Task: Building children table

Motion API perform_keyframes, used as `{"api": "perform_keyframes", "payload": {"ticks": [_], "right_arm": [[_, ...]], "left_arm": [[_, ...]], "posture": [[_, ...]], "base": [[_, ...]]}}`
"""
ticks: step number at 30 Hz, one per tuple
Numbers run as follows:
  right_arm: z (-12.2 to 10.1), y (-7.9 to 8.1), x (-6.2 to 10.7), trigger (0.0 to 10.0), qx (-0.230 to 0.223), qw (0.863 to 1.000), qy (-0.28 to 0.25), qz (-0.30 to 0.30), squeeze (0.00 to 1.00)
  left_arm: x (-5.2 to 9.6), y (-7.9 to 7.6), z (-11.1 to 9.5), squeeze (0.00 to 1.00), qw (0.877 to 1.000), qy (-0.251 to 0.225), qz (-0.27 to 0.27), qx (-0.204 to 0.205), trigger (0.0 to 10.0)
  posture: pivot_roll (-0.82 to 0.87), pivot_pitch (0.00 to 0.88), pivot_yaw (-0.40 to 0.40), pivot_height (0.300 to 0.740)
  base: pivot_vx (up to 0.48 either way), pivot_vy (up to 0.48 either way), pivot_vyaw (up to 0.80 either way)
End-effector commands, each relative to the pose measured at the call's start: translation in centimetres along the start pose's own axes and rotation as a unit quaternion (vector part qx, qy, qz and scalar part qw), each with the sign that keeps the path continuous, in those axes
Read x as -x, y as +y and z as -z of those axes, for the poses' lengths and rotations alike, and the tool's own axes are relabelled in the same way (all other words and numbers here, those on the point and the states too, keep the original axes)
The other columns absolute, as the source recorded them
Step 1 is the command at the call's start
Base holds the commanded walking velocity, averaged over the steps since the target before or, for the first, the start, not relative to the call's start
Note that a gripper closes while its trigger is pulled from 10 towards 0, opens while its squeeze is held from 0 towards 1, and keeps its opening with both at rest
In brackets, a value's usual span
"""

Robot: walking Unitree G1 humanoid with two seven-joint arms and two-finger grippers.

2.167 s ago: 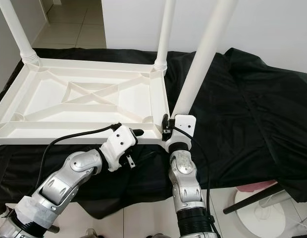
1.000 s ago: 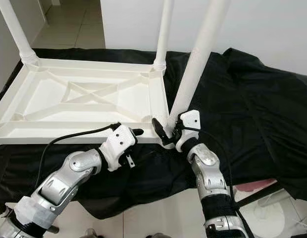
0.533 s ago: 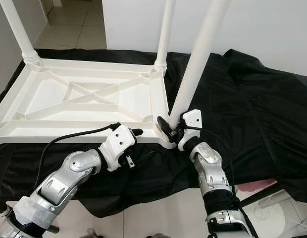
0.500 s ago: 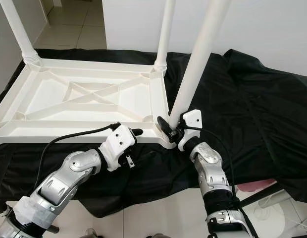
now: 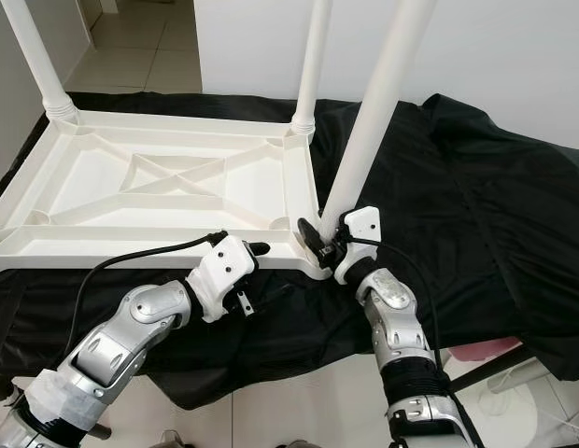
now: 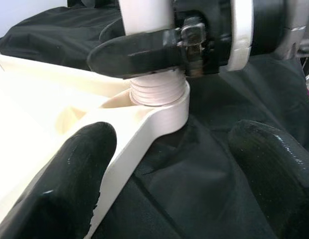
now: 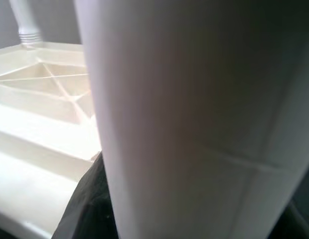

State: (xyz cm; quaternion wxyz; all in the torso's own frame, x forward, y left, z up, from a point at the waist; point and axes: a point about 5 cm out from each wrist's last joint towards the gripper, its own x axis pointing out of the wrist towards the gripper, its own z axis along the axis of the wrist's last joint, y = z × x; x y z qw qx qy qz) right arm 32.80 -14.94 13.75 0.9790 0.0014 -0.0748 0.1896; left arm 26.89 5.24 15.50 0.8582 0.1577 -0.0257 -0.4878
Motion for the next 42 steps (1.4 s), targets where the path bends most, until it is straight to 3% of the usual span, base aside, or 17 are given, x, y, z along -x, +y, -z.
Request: {"api": "perform_keyframes", "payload": {"ticks": [1, 15, 16, 35, 36, 37, 38, 42], "right_arm": [[1.0, -0.2, 0.4, 10.0, -0.003, 0.999, 0.027, 0.032, 0.0], [1.5, 2.7, 1.2, 10.0, -0.038, 0.981, 0.038, 0.188, 0.0], [1.4, 3.9, 0.9, 10.0, -0.057, 0.977, 0.036, 0.201, 0.0], [0.7, 4.0, 0.9, 10.0, -0.035, 0.975, 0.036, 0.216, 0.01], [0.5, 3.9, 0.9, 10.0, -0.034, 0.974, 0.036, 0.219, 0.82], [0.5, 3.9, 0.9, 10.0, -0.034, 0.974, 0.036, 0.219, 0.82], [0.4, 4.0, 0.8, 10.0, -0.035, 0.976, 0.03, 0.212, 1.0], [0.0, 3.8, 0.8, 10.0, -0.031, 0.977, 0.022, 0.209, 1.0]], "left_arm": [[0.0, -0.6, 0.1, 0.0, 1.0, 0.002, 0.031, -0.003, 10.0], [-0.1, -0.7, 0.0, 0.0, 0.999, -0.001, 0.032, 0.001, 10.0], [-0.1, -0.9, 0.1, 0.0, 0.999, -0.001, 0.032, 0.002, 10.0], [0.0, -0.9, 0.1, 0.0, 0.999, 0.0, 0.032, 0.005, 10.0], [0.0, -0.8, 0.0, 0.0, 1.0, 0.0, 0.031, 0.004, 10.0], [0.0, -0.8, 0.0, 0.0, 1.0, 0.0, 0.031, 0.004, 10.0], [0.0, -0.7, 0.0, 0.0, 1.0, -0.001, 0.029, 0.005, 10.0], [0.0, -0.7, 0.0, 0.0, 1.0, 0.0, 0.026, 0.006, 10.0]], "posture": [[0.01, 0.04, -0.091, 0.74], [0.0, 0.046, -0.094, 0.74], [0.0, 0.049, -0.093, 0.74], [0.0, 0.06, -0.089, 0.74], [0.0, 0.065, -0.09, 0.74], [0.0, 0.065, -0.09, 0.74], [0.0, 0.067, -0.091, 0.74], [0.0, 0.073, -0.089, 0.74]], "base": [[0.0, 0.0, 0.0], [0.0, 0.0, 0.0], [0.0, 0.0, 0.0], [0.0, 0.0, 0.0], [0.0, 0.0, 0.0], [0.0, 0.0, 0.0], [0.0, 0.0, 0.0], [0.0, 0.0, 0.0]]}}
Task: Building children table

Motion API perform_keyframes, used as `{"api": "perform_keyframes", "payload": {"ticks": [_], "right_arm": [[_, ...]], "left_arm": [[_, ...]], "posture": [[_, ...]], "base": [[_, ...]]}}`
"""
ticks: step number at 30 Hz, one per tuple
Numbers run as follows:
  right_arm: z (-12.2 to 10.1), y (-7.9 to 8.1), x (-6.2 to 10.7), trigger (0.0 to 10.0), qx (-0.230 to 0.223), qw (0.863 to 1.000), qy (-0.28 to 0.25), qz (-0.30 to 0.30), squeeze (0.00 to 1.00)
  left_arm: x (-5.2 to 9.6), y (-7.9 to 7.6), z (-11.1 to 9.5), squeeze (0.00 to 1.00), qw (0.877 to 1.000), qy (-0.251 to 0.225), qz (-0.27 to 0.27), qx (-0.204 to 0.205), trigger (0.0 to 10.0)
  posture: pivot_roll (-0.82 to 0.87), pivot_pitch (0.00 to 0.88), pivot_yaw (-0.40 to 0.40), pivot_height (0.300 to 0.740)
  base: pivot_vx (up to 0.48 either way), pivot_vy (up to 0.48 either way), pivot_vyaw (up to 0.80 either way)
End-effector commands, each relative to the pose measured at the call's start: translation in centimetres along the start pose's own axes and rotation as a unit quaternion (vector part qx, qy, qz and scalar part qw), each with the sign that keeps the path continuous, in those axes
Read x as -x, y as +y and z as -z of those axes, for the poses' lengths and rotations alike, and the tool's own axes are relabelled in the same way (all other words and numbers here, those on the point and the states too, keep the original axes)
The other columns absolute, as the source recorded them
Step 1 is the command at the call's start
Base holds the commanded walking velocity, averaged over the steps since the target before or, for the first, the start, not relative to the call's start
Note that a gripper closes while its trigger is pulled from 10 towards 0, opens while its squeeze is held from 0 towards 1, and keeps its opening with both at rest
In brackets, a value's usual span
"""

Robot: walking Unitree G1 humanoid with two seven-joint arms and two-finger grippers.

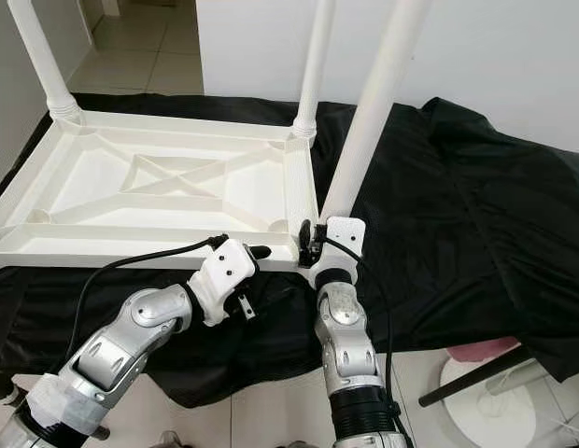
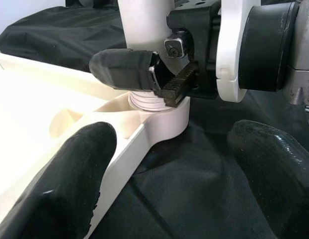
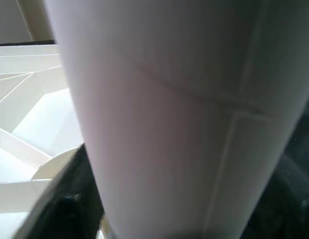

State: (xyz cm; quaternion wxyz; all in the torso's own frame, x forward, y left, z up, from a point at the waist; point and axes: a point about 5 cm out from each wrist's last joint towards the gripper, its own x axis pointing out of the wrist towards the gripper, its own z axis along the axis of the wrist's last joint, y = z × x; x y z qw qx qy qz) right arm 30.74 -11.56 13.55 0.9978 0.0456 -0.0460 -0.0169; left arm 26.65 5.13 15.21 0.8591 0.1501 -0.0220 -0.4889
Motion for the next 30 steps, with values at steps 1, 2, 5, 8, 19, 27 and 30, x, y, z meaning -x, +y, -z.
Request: {"api": "perform_keyframes", "payload": {"ticks": [1, 2, 5, 8, 19, 27, 30], "right_arm": [[0.0, -0.1, 0.0, 10.0, 0.002, 1.0, 0.0, 0.0, 1.0], [-0.2, -0.4, -0.1, 10.0, 0.004, 1.0, -0.002, -0.008, 1.0], [-0.3, -0.5, -0.2, 10.0, 0.003, 1.0, -0.002, -0.016, 1.0], [-0.4, -0.9, -0.2, 10.0, -0.003, 0.999, -0.002, -0.038, 0.91], [-0.8, -2.7, -1.0, 10.0, 0.033, 0.972, -0.013, -0.233, 0.0], [-0.9, -2.3, -1.5, 0.7, 0.05, 0.955, -0.004, -0.294, 0.0], [-1.0, -2.3, -1.7, 0.0, 0.043, 0.954, -0.005, -0.297, 0.0]], "left_arm": [[0.0, -0.3, -0.2, 0.0, 1.0, 0.001, 0.025, -0.003, 10.0], [0.0, -0.2, -0.2, 0.0, 1.0, 0.0, 0.023, -0.002, 10.0], [0.0, -0.2, -0.3, 0.0, 1.0, -0.001, 0.021, -0.002, 10.0], [0.1, -0.1, -0.2, 0.0, 1.0, 0.001, 0.019, -0.003, 10.0], [0.1, 0.0, -0.2, 0.0, 1.0, 0.001, 0.018, -0.001, 10.0], [0.2, 0.1, -0.3, 0.0, 1.0, 0.002, 0.015, -0.003, 10.0], [0.3, 0.2, -0.3, 0.0, 1.0, 0.002, 0.013, -0.003, 10.0]], "posture": [[0.0, 0.073, -0.089, 0.74], [0.0, 0.075, -0.09, 0.74], [0.0, 0.075, -0.09, 0.74], [0.0, 0.077, -0.089, 0.74], [0.0, 0.085, -0.085, 0.74], [0.01, 0.088, -0.088, 0.74], [0.01, 0.089, -0.09, 0.74]], "base": [[0.0, 0.0, 0.0], [0.0, 0.0, 0.0], [0.0, 0.0, 0.0], [0.0, 0.0, 0.0], [0.0, 0.0, 0.0], [0.0, 0.0, 0.0], [0.0, 0.0, 0.0]]}}
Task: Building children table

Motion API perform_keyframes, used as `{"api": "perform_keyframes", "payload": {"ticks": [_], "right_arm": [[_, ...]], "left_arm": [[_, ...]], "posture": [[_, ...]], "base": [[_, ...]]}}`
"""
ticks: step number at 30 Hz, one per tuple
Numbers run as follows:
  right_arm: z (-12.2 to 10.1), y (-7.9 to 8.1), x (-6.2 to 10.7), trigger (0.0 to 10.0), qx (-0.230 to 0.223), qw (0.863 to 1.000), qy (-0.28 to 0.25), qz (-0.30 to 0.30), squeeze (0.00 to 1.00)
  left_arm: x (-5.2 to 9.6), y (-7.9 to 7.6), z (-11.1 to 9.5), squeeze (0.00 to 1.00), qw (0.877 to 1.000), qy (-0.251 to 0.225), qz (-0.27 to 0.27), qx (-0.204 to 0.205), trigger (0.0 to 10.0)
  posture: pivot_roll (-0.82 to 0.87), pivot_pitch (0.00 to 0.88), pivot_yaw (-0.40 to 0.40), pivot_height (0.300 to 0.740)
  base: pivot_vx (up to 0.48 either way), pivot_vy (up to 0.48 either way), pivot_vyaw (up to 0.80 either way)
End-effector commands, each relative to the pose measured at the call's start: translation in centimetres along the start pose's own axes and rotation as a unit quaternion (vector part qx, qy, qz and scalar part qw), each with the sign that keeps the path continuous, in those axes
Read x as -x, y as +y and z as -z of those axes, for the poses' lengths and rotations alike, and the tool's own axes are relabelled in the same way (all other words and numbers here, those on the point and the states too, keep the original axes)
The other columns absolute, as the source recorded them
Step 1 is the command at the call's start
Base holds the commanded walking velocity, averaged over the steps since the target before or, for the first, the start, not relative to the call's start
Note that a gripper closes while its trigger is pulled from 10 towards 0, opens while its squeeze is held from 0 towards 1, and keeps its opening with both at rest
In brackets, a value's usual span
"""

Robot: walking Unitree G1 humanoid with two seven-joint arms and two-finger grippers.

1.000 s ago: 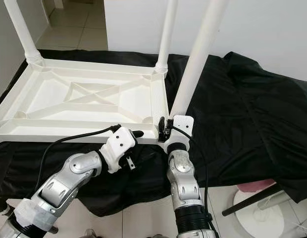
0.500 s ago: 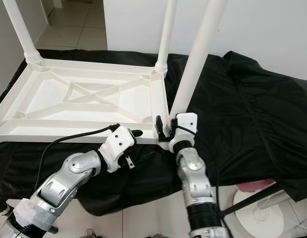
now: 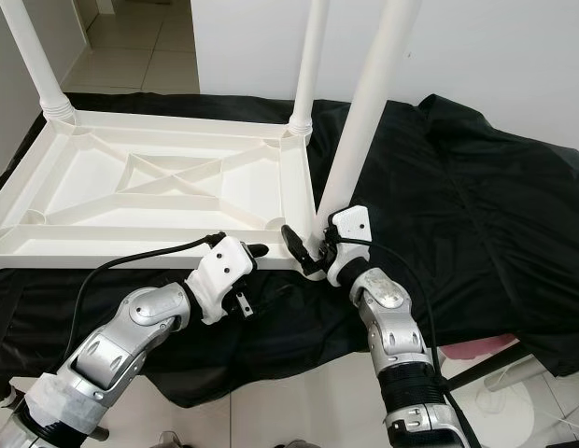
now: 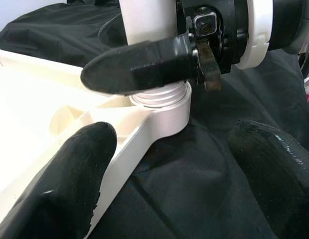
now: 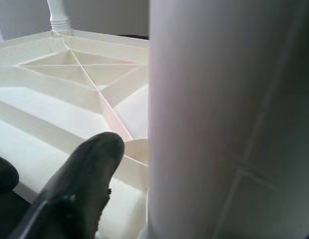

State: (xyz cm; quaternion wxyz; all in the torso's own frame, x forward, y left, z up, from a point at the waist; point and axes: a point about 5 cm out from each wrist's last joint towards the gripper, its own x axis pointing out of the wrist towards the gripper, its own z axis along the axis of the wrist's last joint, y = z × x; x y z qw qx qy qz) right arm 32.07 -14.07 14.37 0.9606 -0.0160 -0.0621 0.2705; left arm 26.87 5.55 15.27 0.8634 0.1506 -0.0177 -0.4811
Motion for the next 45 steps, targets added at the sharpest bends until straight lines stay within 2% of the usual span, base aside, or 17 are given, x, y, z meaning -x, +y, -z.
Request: {"api": "perform_keyframes", "payload": {"ticks": [1, 13, 14, 15, 22, 23, 26, 36, 41, 45], "right_arm": [[-0.1, 0.0, -0.2, 0.0, -0.004, 1.0, -0.001, -0.008, 0.0], [0.7, -0.5, 0.2, 0.0, -0.008, 1.0, 0.008, -0.018, 0.0], [0.7, -0.5, 0.2, 4.7, -0.008, 1.0, 0.008, -0.014, 0.0], [0.7, -0.6, 0.2, 10.0, -0.009, 1.0, 0.009, -0.008, 0.0], [0.7, -0.8, 0.3, 10.0, -0.006, 1.0, 0.01, 0.012, 0.0], [0.9, -1.2, 0.4, 10.0, -0.004, 0.999, 0.015, 0.043, 0.0], [1.0, -1.3, 0.5, 10.0, -0.002, 0.998, 0.016, 0.053, 0.0], [1.4, -1.9, 1.4, 10.0, -0.005, 0.987, 0.025, 0.16, 0.0], [1.2, -1.2, 2.0, 10.0, -0.009, 0.974, 0.022, 0.225, 0.0], [1.4, -0.2, 1.9, 10.0, -0.021, 0.955, 0.016, 0.297, 0.0]], "left_arm": [[0.1, -0.2, -0.4, 0.0, 1.0, -0.003, 0.021, -0.005, 10.0], [0.0, -0.3, -0.4, 0.0, 1.0, -0.001, 0.021, -0.006, 10.0], [0.0, -0.3, -0.3, 0.0, 1.0, -0.001, 0.021, -0.006, 10.0], [0.0, -0.3, -0.3, 0.0, 1.0, -0.001, 0.022, -0.006, 10.0], [0.0, -0.4, -0.4, 0.0, 1.0, -0.001, 0.023, -0.007, 10.0], [0.1, -0.4, -0.3, 0.0, 1.0, 0.0, 0.023, -0.006, 10.0], [0.1, -0.4, -0.3, 0.0, 1.0, 0.0, 0.023, -0.006, 10.0], [0.1, -0.6, -0.2, 0.0, 1.0, 0.001, 0.024, -0.005, 10.0], [0.2, -0.7, -0.1, 0.0, 1.0, 0.001, 0.027, -0.004, 10.0], [-0.1, -0.7, -0.2, 0.0, 1.0, 0.0, 0.03, -0.006, 10.0]], "posture": [[0.01, 0.089, -0.09, 0.74], [0.01, 0.091, -0.085, 0.74], [0.01, 0.091, -0.085, 0.74], [0.01, 0.093, -0.083, 0.74], [0.01, 0.095, -0.085, 0.74], [0.01, 0.094, -0.086, 0.74], [0.01, 0.094, -0.086, 0.74], [0.01, 0.092, -0.089, 0.74], [0.01, 0.082, -0.088, 0.74], [0.01, 0.074, -0.092, 0.74]], "base": [[0.0, 0.0, 0.0], [0.0, 0.0, 0.0], [0.0, 0.0, 0.0], [0.0, 0.0, 0.0], [0.0, 0.0, 0.0], [0.0, 0.0, 0.0], [0.0, 0.0, 0.0], [0.0, 0.0, 0.0], [0.0, 0.0, 0.0], [0.0, 0.0, 0.0]]}}
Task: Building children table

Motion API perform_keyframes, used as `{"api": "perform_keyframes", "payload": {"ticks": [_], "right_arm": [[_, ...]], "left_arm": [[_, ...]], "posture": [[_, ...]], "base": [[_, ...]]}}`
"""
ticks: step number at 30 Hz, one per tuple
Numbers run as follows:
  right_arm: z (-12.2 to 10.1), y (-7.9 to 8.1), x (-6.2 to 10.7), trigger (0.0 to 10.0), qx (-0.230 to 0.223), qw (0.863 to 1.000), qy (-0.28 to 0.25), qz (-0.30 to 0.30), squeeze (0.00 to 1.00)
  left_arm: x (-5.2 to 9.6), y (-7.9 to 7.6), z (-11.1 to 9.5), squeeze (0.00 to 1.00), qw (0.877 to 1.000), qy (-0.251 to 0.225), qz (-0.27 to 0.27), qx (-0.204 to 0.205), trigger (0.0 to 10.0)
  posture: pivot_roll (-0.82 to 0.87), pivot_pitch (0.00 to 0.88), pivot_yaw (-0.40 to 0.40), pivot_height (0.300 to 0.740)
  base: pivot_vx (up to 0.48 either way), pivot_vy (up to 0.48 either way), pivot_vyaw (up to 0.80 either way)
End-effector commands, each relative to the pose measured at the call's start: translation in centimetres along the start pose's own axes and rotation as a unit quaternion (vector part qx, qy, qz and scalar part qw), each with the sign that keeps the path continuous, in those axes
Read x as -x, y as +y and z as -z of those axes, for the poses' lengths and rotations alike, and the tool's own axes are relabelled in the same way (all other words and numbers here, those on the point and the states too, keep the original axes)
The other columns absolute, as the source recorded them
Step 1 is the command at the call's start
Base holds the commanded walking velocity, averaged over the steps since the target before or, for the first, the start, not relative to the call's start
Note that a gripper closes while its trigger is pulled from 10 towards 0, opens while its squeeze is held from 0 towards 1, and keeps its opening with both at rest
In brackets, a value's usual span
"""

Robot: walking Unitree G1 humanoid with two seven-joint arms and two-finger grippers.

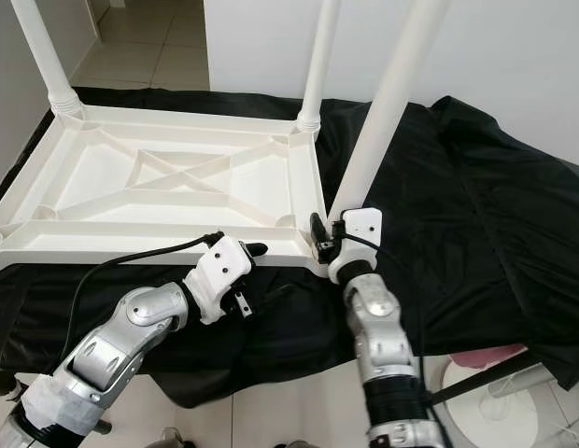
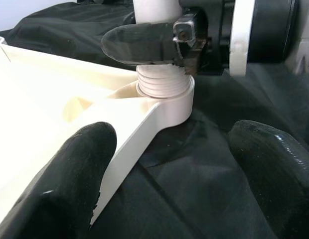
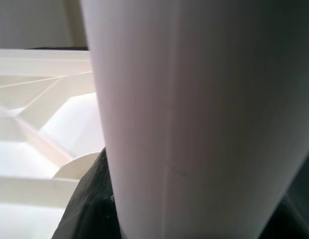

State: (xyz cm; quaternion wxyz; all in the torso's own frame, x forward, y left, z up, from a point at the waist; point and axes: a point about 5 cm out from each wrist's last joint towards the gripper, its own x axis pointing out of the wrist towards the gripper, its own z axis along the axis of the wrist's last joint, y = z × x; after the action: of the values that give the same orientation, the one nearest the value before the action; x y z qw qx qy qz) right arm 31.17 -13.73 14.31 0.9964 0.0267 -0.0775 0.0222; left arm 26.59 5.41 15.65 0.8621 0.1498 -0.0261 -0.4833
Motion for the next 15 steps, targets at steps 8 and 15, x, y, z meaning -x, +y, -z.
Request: {"api": "perform_keyframes", "payload": {"ticks": [8, 15], "right_arm": [[1.2, 0.8, 0.9, 10.0, -0.015, 0.995, 0.027, 0.093, 0.0], [1.2, 0.1, 1.0, 10.0, -0.006, 0.994, 0.032, 0.108, 0.0]], "left_arm": [[-0.3, -0.6, 0.1, 0.0, 1.0, 0.005, 0.03, -0.002, 10.0], [-0.1, -0.6, 0.2, 0.0, 1.0, 0.006, 0.03, -0.005, 10.0]], "posture": [[0.02, 0.061, -0.095, 0.74], [0.02, 0.051, -0.098, 0.74]], "base": [[0.0, 0.0, 0.0], [0.0, 0.0, 0.0]]}}
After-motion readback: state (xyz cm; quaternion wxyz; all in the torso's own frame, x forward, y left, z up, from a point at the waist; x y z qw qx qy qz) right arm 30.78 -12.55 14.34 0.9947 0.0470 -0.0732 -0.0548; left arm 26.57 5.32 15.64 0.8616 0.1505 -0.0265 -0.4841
